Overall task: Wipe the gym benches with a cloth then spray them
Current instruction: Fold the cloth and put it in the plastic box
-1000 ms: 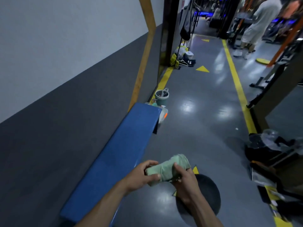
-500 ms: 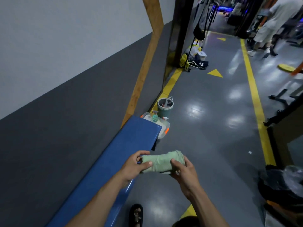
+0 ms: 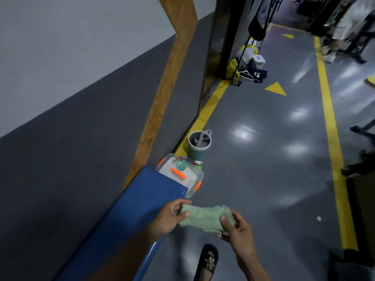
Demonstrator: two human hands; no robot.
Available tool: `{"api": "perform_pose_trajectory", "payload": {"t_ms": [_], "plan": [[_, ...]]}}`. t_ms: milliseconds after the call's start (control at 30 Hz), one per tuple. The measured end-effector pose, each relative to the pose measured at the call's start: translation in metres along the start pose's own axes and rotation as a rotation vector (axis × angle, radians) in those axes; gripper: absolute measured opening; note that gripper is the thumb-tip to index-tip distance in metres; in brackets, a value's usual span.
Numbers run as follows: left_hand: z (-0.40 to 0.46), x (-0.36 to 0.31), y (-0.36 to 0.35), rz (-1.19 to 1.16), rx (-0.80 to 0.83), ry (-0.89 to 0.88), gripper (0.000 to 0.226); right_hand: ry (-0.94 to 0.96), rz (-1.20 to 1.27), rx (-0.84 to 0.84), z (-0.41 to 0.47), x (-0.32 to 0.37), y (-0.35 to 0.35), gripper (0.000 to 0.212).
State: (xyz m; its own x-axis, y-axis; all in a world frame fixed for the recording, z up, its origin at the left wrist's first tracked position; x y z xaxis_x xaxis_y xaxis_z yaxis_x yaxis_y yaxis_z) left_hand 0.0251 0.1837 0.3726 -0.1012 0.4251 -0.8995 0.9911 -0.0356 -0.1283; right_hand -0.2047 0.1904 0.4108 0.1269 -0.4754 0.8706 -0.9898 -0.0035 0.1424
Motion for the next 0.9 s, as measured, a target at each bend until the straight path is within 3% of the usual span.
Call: {"api": "perform_pose_trajectory", "payload": {"t_ms": [267, 500, 633, 900], "plan": [[0.127, -0.022, -0.017, 0.0, -0.179, 0.065, 0.036, -0.017, -0.106, 0.16, 0.175, 0.059, 0.017, 0.011], [0.209, -0.022, 0.015, -0.143, -0.417, 0.125, 0.03, 0.022, -0.28, 0.282, 0.309, 0.108, -0.025, 0.01], [0.256, -0.007, 0.04, -0.283, -0.543, 0.223, 0.027, 0.048, -0.429, 0.292, 0.382, 0.109, -0.051, 0.013], [0.303, 0.034, 0.06, -0.324, -0.612, 0.307, 0.021, 0.057, -0.793, 0.426, 0.49, 0.065, -0.093, 0.024]]}}
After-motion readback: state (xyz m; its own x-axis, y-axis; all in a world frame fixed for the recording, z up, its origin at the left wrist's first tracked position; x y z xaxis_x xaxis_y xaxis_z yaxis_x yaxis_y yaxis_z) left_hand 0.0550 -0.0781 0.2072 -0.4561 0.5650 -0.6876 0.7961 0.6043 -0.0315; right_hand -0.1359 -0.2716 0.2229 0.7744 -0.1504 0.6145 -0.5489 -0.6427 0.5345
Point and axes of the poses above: each hand's wrist, its own z-axis towards the middle knuckle, its own y-axis out of the back of the hand, x = y × z, the point moved 2 cm from there along z, towards the middle knuckle, and after that the axes turned 11 degrees about -z, right-handed, at the moved point
